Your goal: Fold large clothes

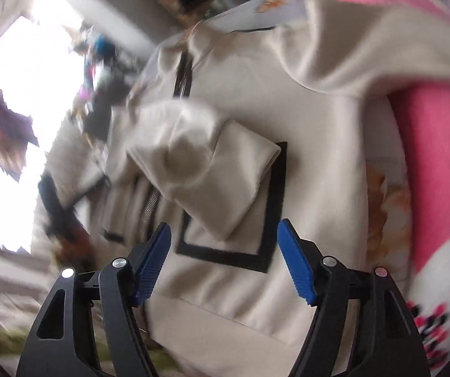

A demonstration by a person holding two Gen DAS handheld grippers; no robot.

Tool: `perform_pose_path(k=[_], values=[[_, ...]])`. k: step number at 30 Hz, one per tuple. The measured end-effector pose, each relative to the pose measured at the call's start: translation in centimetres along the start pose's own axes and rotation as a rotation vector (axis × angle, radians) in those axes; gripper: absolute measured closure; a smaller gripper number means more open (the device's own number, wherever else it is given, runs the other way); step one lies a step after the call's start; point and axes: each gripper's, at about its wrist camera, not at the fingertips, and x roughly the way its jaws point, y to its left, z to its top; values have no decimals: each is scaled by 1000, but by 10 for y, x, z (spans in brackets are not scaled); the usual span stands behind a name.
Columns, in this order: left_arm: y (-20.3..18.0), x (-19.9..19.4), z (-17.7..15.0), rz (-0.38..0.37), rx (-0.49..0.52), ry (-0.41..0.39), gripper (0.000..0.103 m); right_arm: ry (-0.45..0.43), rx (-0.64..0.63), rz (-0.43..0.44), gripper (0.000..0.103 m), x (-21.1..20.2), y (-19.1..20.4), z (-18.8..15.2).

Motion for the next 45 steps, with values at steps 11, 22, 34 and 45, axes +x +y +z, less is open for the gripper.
perform_pose_path(k=[11,22,34,45], values=[[0,0,-1,-1,-2,-2,64,-47,213,-5,34,32,-19,22],[4,-4,2,-15,-9,-21,65,-72,68,-210,92,48,2,42],[-16,-29,-13,86,140,-51,57,-189,-204,-33,99,-1,147,84],[-13,-20,-9,114,117,-38,57,-107,-55,-120,47,20,100,70]])
